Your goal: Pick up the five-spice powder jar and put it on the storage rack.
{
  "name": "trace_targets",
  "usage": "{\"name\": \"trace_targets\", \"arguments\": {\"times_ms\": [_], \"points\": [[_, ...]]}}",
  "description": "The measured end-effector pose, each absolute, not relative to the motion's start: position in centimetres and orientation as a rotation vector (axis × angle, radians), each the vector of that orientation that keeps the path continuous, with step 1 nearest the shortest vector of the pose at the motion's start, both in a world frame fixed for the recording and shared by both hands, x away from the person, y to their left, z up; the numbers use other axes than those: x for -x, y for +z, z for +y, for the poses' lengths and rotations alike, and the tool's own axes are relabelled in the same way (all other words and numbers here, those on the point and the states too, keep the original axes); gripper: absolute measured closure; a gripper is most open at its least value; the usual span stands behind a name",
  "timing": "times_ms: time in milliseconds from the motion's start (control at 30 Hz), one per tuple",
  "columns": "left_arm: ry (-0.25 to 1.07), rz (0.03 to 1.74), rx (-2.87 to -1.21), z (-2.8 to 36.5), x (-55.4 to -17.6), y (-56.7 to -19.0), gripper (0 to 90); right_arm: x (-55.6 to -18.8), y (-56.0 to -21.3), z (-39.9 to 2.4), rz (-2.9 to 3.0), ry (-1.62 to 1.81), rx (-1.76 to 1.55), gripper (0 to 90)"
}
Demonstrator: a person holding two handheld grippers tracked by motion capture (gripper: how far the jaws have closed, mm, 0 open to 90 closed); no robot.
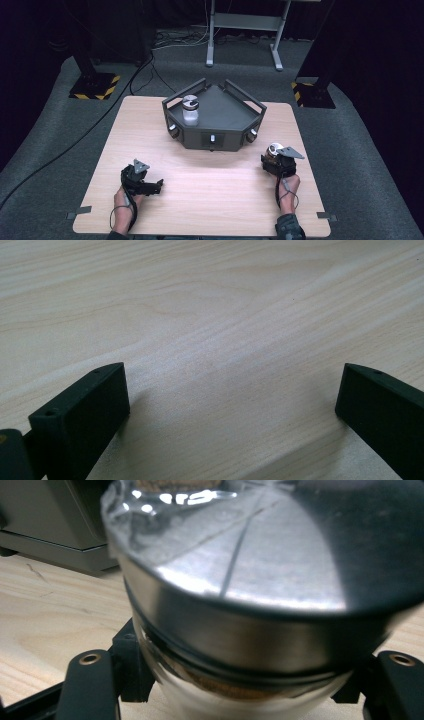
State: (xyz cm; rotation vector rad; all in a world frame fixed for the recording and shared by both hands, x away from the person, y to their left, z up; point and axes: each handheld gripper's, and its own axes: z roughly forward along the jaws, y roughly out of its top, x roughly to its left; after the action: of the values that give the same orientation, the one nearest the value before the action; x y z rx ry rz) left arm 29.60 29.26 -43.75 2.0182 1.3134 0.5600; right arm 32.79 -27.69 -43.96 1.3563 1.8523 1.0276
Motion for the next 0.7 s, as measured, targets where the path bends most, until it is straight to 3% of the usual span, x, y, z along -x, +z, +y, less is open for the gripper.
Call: {"name": "trace_targets", "arguments": {"times_ms": [700], "points": [[0.559,1.314,-2.019,29.3,-29.6,-43.7,0.5,-32.3,-42.8,-27.3,1.849,1.051,-1.316,29.9]]}}
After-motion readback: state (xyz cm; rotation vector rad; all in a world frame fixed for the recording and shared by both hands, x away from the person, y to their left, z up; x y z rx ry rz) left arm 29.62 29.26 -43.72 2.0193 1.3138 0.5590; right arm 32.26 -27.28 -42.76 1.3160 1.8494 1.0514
